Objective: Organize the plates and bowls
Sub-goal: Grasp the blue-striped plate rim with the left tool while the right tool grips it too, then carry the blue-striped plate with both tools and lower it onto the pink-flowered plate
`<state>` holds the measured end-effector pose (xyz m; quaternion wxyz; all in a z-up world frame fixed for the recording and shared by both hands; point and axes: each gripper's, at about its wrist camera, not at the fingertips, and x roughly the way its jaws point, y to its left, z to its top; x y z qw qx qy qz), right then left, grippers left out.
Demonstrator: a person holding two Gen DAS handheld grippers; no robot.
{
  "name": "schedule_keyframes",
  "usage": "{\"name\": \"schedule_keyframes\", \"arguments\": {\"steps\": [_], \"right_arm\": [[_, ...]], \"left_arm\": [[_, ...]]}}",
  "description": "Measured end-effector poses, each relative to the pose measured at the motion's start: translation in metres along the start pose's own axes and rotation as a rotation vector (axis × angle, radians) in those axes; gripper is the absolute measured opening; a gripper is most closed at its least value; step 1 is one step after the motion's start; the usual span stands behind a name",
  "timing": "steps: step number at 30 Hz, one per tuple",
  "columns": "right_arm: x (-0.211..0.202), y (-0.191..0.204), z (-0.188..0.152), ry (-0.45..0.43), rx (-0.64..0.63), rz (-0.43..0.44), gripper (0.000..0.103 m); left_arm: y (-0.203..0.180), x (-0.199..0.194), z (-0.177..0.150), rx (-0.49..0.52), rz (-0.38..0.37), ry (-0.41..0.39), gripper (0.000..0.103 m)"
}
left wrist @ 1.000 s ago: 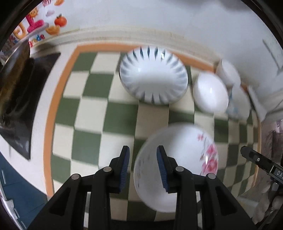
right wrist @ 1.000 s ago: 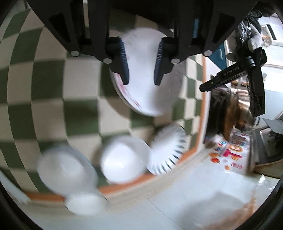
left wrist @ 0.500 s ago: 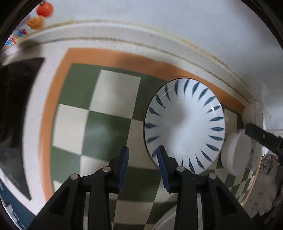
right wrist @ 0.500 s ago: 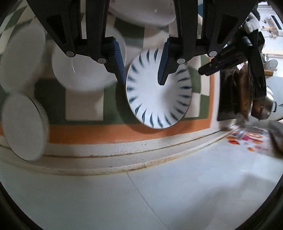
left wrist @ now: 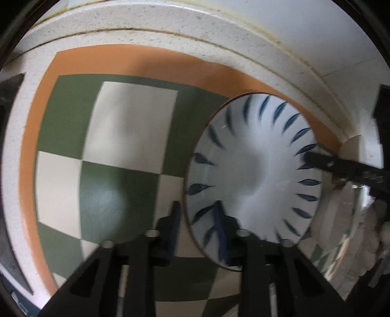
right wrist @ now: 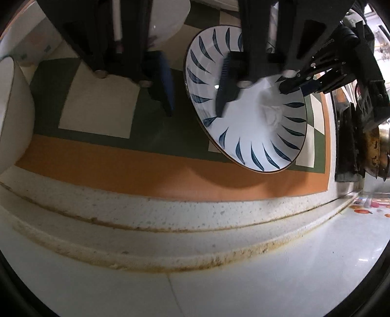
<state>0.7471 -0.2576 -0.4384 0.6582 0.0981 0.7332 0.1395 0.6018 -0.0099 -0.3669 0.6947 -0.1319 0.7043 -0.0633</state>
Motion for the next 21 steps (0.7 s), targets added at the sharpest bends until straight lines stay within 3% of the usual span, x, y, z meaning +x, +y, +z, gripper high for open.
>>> {"name": "schedule_keyframes", "arguments": {"steps": [10, 13, 21], "right_arm": [[-0.011, 0.003, -0.008, -0.024, -0.022, 0.005, 0.016], [-0.021, 0.011, -0.011, -0.038, -0.033, 0.014, 0.016], [-0.060, 0.029, -0.038, -0.065, -0.072, 0.032, 0.016]], "left_arm": [[-0.008, -0.013, -0.013, 0.020, 0.016, -0.018, 0.019], [-0.006, -0.017, 0.006, 0.021, 0.015, -0.020, 0.020], [-0.014, -0.057, -0.004, 0.053, 0.041, -0.066, 0.019]]}}
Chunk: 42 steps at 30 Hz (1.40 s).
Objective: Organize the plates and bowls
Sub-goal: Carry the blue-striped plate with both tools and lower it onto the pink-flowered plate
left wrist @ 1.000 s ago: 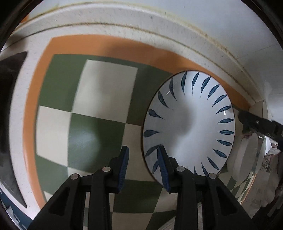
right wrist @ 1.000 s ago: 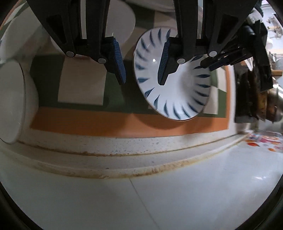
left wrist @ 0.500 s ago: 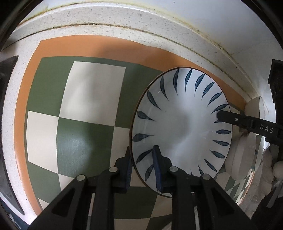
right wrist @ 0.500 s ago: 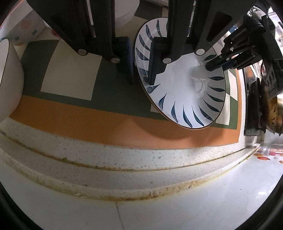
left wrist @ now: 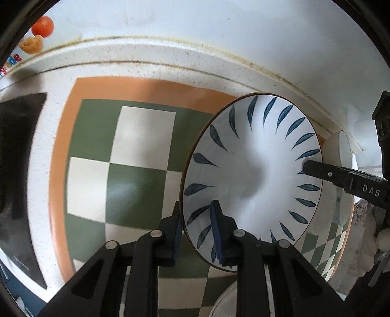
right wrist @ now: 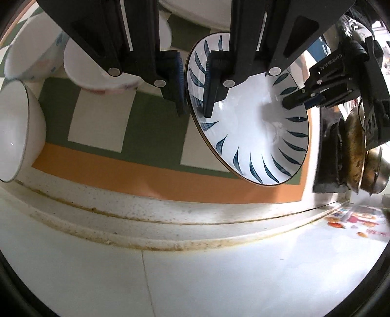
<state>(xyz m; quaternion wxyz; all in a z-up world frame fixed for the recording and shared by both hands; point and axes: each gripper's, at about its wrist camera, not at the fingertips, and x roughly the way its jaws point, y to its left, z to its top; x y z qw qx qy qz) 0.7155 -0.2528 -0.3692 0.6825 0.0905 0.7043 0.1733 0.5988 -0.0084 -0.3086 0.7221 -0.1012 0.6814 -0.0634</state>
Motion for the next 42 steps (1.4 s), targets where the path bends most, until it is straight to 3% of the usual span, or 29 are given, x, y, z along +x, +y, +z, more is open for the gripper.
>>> {"name": "schedule_keyframes", "arguments": {"steps": [6, 12, 20, 27, 34, 42], "right_arm": [[-0.025, 0.010, -0.041, -0.013, -0.010, 0.010, 0.016], [-0.041, 0.007, -0.104, -0.021, 0.017, 0.027, 0.016], [-0.039, -0.012, -0.178, -0.018, 0.074, 0.030, 0.016], [-0.020, -0.037, -0.237, 0.017, 0.138, 0.032, 0.016], [-0.003, -0.058, -0.268, 0.029, 0.195, 0.029, 0.016], [0.009, -0.067, -0.275, 0.037, 0.222, 0.024, 0.016]], "left_arm": [[-0.010, -0.023, -0.025, 0.038, 0.011, -0.011, 0.019], [-0.020, -0.035, -0.063, 0.082, 0.014, -0.011, 0.020], [-0.043, -0.025, -0.121, 0.151, 0.007, 0.043, 0.020], [-0.057, 0.001, -0.153, 0.192, 0.009, 0.116, 0.020], [-0.070, 0.020, -0.166, 0.235, 0.029, 0.151, 0.020], [-0.076, 0.033, -0.168, 0.256, 0.052, 0.160, 0.021]]}}
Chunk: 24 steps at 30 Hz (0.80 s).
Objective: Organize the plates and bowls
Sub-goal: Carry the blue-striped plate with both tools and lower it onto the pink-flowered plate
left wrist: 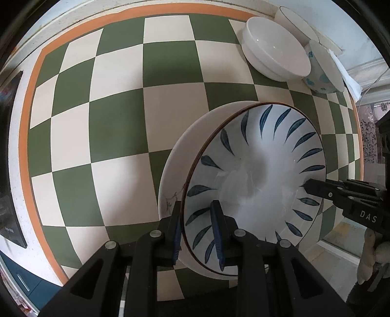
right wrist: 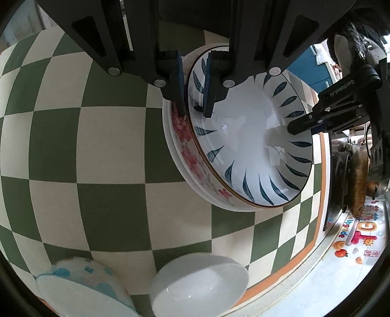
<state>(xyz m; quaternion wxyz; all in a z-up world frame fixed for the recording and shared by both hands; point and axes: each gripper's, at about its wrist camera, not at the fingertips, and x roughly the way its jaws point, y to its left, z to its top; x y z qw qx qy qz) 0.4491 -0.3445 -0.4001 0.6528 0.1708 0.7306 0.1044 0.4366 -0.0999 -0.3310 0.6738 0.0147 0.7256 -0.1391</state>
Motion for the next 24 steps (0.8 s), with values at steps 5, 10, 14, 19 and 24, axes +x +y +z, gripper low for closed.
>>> {"name": "schedule_keyframes", "arguments": {"steps": [5, 10, 14, 19, 24], "right_arm": [[0.006, 0.006, 0.003, 0.009, -0.007, -0.009, 0.016], [0.009, 0.009, 0.004, 0.012, -0.011, -0.020, 0.016], [0.009, 0.009, 0.003, 0.011, -0.013, -0.028, 0.016], [0.008, 0.015, 0.002, 0.014, -0.016, -0.061, 0.016], [0.008, 0.021, 0.001, 0.017, -0.015, -0.090, 0.018]], "left_arm": [[-0.001, 0.006, 0.001, 0.004, 0.015, 0.003, 0.021], [-0.007, 0.009, -0.002, 0.002, 0.026, 0.003, 0.022], [-0.012, 0.009, -0.003, 0.006, 0.034, 0.000, 0.022], [-0.015, 0.010, -0.004, -0.008, 0.032, 0.002, 0.022], [-0.013, 0.013, -0.006, -0.021, 0.021, 0.018, 0.023]]}}
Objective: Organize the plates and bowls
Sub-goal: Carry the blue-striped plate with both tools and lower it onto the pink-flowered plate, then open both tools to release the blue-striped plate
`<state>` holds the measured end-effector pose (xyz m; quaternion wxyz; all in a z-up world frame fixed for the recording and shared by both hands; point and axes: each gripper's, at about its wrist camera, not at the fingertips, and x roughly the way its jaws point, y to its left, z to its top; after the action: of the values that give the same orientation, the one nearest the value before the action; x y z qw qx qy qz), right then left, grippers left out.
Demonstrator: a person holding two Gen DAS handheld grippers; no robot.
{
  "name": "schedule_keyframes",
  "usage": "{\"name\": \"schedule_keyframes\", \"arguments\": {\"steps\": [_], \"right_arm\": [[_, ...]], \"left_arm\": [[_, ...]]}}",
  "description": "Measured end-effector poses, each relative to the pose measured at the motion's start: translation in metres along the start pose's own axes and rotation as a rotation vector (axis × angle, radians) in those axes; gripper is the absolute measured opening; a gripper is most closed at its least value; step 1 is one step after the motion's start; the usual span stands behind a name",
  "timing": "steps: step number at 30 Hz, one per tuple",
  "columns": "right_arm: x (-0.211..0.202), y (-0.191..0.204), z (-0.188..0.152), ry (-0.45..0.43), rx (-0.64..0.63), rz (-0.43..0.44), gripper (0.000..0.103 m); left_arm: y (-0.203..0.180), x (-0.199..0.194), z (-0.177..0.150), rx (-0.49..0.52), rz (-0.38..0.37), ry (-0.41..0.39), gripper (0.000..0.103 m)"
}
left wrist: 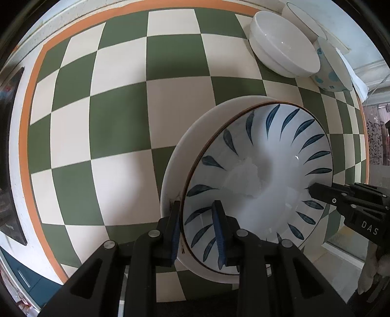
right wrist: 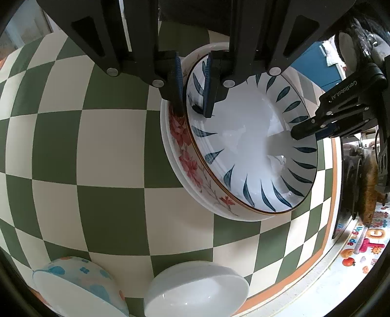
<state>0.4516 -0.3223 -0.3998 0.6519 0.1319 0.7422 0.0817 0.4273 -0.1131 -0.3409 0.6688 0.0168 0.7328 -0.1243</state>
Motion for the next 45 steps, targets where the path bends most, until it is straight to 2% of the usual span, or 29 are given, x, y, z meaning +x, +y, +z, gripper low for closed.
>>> {"name": "schedule_keyframes", "arguments": {"steps": [9, 17, 24, 29, 38, 41, 45], "right_arm": [[-0.001, -0.003, 0.001, 0.013, 0.017, 0.023, 0.018], [-0.012, -0.005, -0.001, -0.004, -0.001, 0.024, 0.019], [-0.027, 0.000, -0.011, -0.065, -0.026, 0.001, 0.019], [-0.042, 0.008, -0.032, -0.132, -0.053, -0.048, 0.019], [-0.086, 0.021, -0.087, -0.244, -0.069, -0.049, 0.036], [-0.108, 0.030, -0.106, -0.296, -0.085, -0.059, 0.048], [-0.138, 0.043, -0.132, -0.376, -0.097, -0.060, 0.070]], "left_arm": [[0.008, 0.002, 0.000, -0.045, -0.037, 0.019, 0.023], [0.008, -0.010, -0.002, -0.077, -0.014, -0.017, 0.023], [-0.002, -0.020, -0.020, -0.092, 0.034, -0.081, 0.023], [-0.016, -0.043, -0.042, -0.093, 0.096, -0.175, 0.023], [-0.030, -0.092, -0.088, -0.124, 0.102, -0.312, 0.024], [-0.037, -0.108, -0.103, -0.120, 0.101, -0.353, 0.027], [-0.044, -0.128, -0.122, -0.088, 0.106, -0.398, 0.034]]}}
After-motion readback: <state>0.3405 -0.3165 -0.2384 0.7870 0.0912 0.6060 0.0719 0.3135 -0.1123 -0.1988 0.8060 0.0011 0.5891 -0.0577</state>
